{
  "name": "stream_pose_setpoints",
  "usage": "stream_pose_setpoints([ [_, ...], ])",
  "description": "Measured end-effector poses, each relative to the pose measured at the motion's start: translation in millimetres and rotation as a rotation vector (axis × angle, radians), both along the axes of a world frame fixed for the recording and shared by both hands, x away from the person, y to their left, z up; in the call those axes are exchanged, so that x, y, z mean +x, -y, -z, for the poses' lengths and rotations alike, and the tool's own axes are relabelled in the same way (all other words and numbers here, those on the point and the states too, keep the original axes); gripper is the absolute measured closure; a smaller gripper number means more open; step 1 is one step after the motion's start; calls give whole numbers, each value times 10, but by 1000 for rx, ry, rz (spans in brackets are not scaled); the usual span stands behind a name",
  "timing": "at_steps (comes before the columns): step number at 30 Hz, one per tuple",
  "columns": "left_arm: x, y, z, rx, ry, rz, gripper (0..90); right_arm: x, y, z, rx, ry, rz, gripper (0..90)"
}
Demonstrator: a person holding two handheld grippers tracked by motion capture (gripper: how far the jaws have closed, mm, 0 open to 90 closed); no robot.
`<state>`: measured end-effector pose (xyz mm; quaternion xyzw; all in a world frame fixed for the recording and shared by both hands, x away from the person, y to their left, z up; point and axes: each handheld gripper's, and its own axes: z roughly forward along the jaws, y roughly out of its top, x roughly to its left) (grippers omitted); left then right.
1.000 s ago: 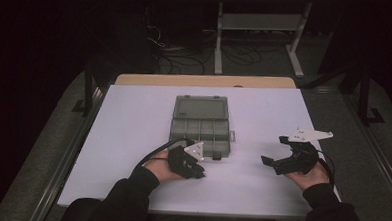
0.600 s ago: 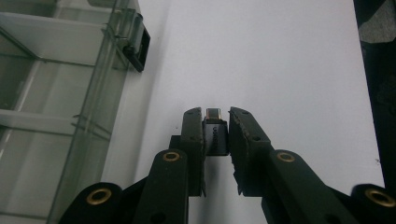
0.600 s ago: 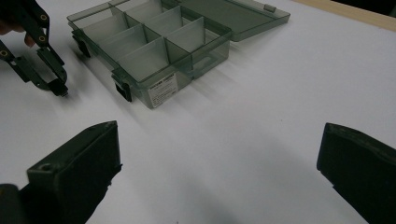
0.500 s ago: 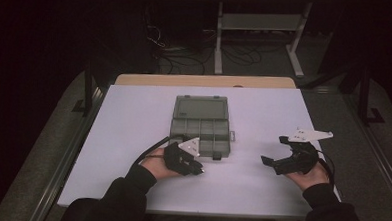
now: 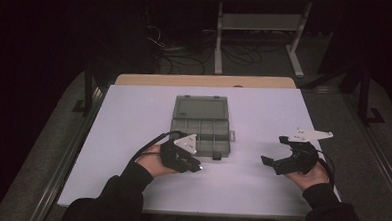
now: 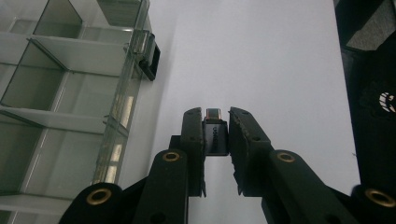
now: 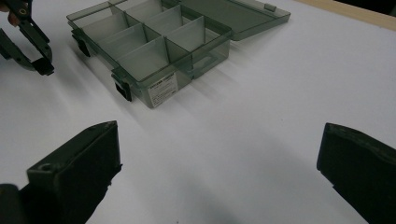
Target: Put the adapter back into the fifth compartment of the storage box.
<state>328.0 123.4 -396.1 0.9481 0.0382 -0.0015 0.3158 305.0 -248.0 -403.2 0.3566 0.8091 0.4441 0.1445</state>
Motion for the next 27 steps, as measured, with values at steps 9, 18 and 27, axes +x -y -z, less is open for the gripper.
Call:
stream_pose_setpoints([
  [9,21,-72,-102,-5,7,-10,764,0,0,0,0,0,0,0],
  [18,50,-165,-242,-15,29,-16,764,1,-1,1,-1,-1,0,0],
  [27,118,-245,-341,-10,49,-37,764,1,-4,4,-3,-3,-2,0],
])
